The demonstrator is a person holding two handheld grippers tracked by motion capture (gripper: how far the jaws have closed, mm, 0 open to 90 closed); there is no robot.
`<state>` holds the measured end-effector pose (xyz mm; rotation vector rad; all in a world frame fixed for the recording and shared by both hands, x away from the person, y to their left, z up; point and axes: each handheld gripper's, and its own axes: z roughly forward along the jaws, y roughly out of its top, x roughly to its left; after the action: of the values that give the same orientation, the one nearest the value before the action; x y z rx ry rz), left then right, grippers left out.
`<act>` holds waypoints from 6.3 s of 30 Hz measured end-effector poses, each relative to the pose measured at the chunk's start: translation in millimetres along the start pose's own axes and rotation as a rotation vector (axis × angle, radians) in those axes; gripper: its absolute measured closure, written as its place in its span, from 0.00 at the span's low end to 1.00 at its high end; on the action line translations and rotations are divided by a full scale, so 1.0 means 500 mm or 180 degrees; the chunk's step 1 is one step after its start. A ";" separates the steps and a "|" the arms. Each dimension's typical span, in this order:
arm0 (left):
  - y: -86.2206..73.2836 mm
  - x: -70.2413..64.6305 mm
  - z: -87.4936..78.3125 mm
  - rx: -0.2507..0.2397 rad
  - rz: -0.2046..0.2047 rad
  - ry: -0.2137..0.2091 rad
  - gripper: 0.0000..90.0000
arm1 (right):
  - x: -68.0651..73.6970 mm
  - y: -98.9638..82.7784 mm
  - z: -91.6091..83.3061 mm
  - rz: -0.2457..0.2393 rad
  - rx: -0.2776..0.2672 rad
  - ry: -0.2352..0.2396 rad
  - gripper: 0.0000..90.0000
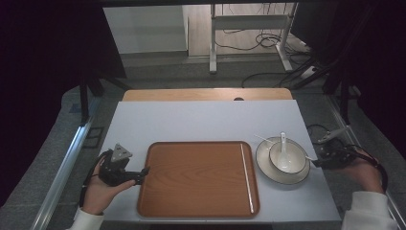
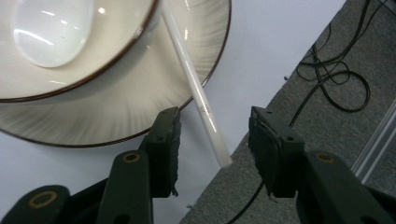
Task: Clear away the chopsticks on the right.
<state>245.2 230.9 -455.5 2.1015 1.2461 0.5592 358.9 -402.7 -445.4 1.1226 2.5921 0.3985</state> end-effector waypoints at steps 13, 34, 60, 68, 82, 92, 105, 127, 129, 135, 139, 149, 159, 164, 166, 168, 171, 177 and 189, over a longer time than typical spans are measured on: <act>-0.002 -0.001 0.000 -0.0005 -0.0007 0.0009 0.13 | -0.009 0.002 0.037 -0.0168 0.0225 0.0093 0.70; -0.003 0.000 -0.001 -0.0005 -0.0004 0.0021 0.13 | -0.004 0.007 0.045 -0.0401 0.0266 0.0202 0.92; -0.003 0.001 -0.003 -0.0023 -0.0026 0.0035 0.13 | -0.019 -0.007 -0.069 0.0305 -0.0566 0.0050 0.93; -0.002 0.000 -0.003 0.0002 0.0010 0.0033 0.13 | 0.006 0.015 -0.087 0.0217 -0.0704 0.0142 0.93; -0.004 0.001 -0.001 -0.0014 -0.0027 0.0027 0.13 | 0.088 0.079 -0.108 -0.0046 -0.0859 0.0375 0.93; -0.003 0.003 -0.004 -0.0003 -0.0008 0.0025 0.13 | 0.169 0.133 -0.123 -0.0291 -0.0883 0.0517 0.93; -0.004 0.005 -0.006 -0.0053 -0.0065 0.0002 0.13 | 0.269 0.186 -0.091 -0.0413 -0.0798 0.0654 0.93; -0.006 0.013 -0.017 -0.0104 -0.0121 -0.0052 0.13 | 0.398 0.187 -0.014 -0.0344 -0.0535 0.0735 0.93; -0.006 0.011 -0.016 -0.0096 -0.0111 -0.0052 0.14 | 0.406 0.186 -0.005 -0.0344 -0.0502 0.0735 0.93; -0.004 0.007 -0.016 -0.0113 -0.0100 -0.0037 0.14 | 0.436 0.188 0.027 -0.0379 -0.0376 0.0677 0.93; -0.004 0.009 -0.012 -0.0098 -0.0097 -0.0039 0.14 | 0.447 0.186 0.052 -0.0418 -0.0256 0.0688 0.93; 0.001 0.009 -0.007 -0.0089 -0.0077 -0.0068 0.14 | 0.464 0.177 0.085 -0.0445 -0.0013 0.0617 0.93; 0.001 0.009 -0.008 -0.0094 -0.0069 -0.0062 0.14 | 0.470 0.175 0.093 -0.0488 0.0035 0.0551 0.92; 0.001 0.009 -0.006 -0.0082 -0.0064 -0.0059 0.14 | 0.471 0.174 0.093 -0.0501 0.0037 0.0540 0.92; 0.000 0.009 -0.005 -0.0078 -0.0060 -0.0061 0.14 | 0.471 0.175 0.093 -0.0501 0.0036 0.0542 0.92; 0.000 0.009 -0.005 -0.0079 -0.0058 -0.0060 0.14 | 0.470 0.175 0.093 -0.0502 0.0035 0.0547 0.91; 0.000 0.010 -0.006 -0.0081 -0.0060 -0.0055 0.14 | 0.471 0.174 0.092 -0.0517 0.0039 0.0554 0.85; 0.001 0.009 -0.005 -0.0077 -0.0056 -0.0054 0.14 | 0.480 0.183 0.072 -0.0639 -0.0268 0.0528 0.64; 0.000 0.010 -0.008 -0.0085 -0.0055 -0.0041 0.14 | 0.498 0.253 0.086 -0.0659 -0.0635 0.0671 0.63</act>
<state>245.0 236.3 -452.5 2.0672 1.2419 0.5508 295.0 -129.1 -476.9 0.7739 2.7383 0.7424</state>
